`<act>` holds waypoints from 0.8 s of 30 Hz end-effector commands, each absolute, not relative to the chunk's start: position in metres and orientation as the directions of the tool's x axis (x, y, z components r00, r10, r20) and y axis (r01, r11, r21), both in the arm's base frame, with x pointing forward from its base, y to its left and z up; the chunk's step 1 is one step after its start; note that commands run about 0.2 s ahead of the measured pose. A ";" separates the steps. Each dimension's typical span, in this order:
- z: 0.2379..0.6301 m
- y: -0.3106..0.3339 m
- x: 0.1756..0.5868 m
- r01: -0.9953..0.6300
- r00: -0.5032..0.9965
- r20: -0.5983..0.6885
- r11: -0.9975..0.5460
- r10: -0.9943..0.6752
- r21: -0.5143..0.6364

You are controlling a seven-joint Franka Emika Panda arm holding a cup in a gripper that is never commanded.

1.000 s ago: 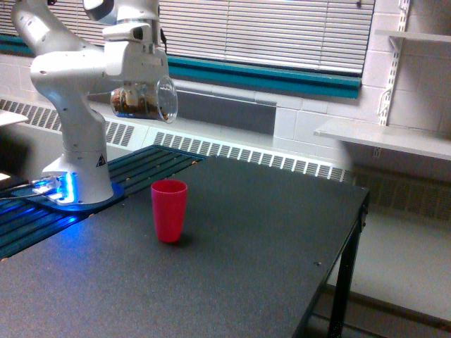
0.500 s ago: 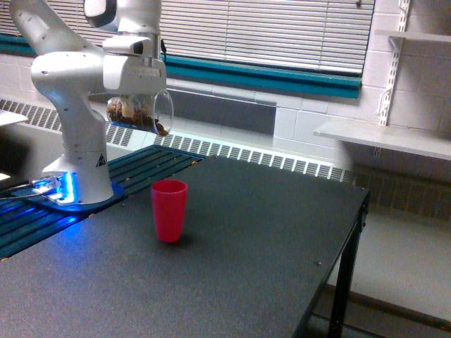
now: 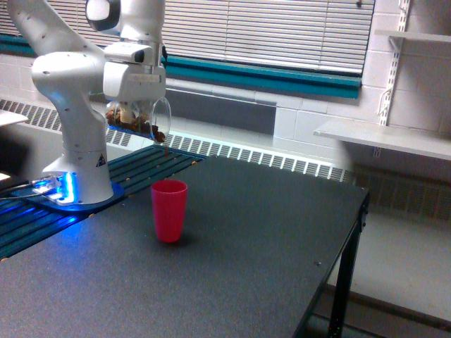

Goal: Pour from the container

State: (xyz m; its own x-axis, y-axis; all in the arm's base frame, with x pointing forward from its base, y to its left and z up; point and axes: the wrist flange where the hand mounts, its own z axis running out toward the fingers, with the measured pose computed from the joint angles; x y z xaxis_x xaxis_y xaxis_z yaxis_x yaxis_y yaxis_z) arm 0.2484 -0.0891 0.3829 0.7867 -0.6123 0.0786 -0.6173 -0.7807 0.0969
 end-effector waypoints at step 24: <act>0.349 -0.076 0.247 -0.593 0.798 -0.006 -0.787 -0.603 0.170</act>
